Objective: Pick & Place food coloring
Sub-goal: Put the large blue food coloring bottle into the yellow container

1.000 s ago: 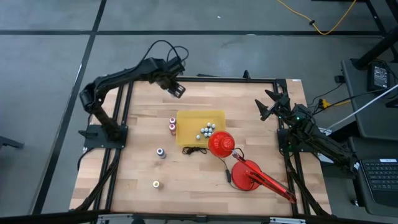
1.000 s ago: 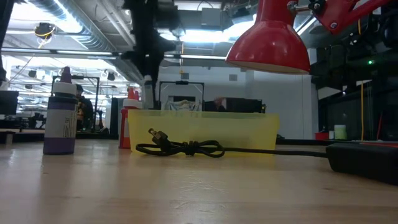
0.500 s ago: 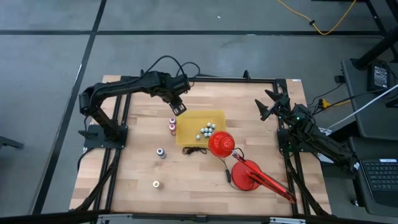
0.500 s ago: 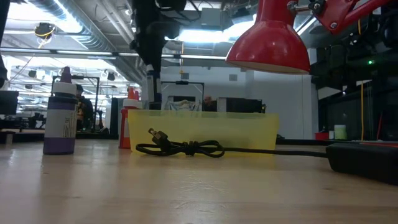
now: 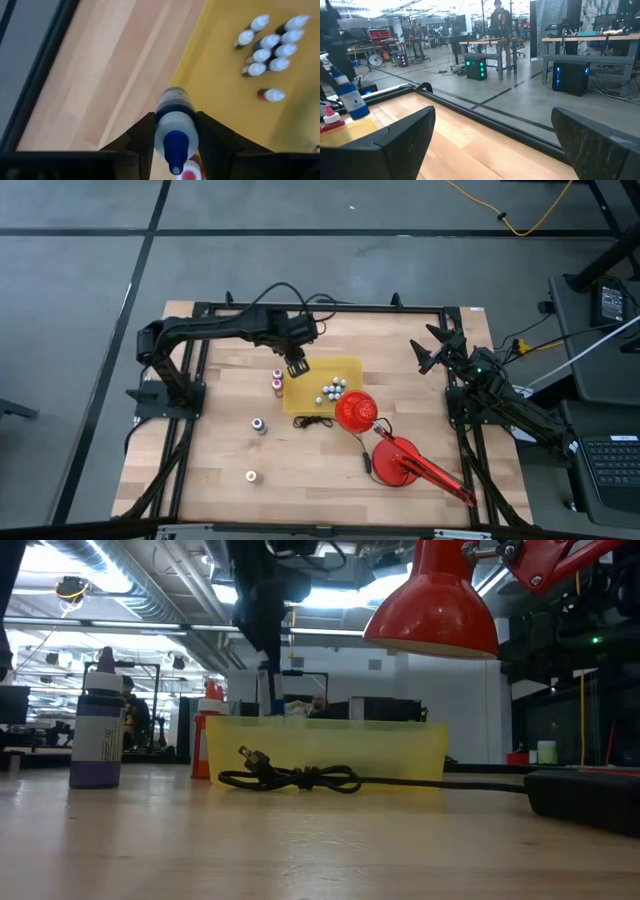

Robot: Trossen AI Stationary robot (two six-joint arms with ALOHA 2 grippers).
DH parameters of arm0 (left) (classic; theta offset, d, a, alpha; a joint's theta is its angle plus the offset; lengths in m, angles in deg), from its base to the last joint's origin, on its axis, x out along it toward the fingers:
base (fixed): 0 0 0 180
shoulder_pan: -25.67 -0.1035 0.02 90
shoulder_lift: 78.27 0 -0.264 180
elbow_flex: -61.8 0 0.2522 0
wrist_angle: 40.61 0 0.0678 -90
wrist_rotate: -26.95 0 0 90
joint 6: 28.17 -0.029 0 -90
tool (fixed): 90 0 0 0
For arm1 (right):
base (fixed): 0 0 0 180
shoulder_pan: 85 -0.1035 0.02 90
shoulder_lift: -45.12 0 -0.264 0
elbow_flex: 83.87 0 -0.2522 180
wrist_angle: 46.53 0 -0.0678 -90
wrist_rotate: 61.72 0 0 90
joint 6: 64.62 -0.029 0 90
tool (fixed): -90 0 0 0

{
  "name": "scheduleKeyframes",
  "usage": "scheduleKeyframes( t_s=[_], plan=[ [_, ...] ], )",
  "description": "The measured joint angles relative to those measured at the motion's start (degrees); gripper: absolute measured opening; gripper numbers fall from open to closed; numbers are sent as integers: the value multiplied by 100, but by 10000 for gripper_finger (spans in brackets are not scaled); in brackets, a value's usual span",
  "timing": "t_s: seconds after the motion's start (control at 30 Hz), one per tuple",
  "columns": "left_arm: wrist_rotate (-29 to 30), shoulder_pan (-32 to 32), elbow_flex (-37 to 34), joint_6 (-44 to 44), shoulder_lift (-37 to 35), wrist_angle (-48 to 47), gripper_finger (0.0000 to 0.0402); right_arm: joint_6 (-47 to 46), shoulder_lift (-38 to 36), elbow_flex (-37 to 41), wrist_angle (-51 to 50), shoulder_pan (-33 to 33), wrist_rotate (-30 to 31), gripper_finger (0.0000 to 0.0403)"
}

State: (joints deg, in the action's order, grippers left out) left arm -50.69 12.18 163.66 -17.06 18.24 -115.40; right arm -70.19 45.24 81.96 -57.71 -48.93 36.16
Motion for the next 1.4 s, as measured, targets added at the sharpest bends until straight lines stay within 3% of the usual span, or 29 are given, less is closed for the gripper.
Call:
scheduleKeyframes(
  t_s=[0.87,1.4],
  plan=[
    [-352,177,-7,66,1370,1024,118,1,0,0,-1,0,0,398],
    [-350,82,-4,-19,1401,906,179,-1,0,0,-1,0,1,398]
  ],
)
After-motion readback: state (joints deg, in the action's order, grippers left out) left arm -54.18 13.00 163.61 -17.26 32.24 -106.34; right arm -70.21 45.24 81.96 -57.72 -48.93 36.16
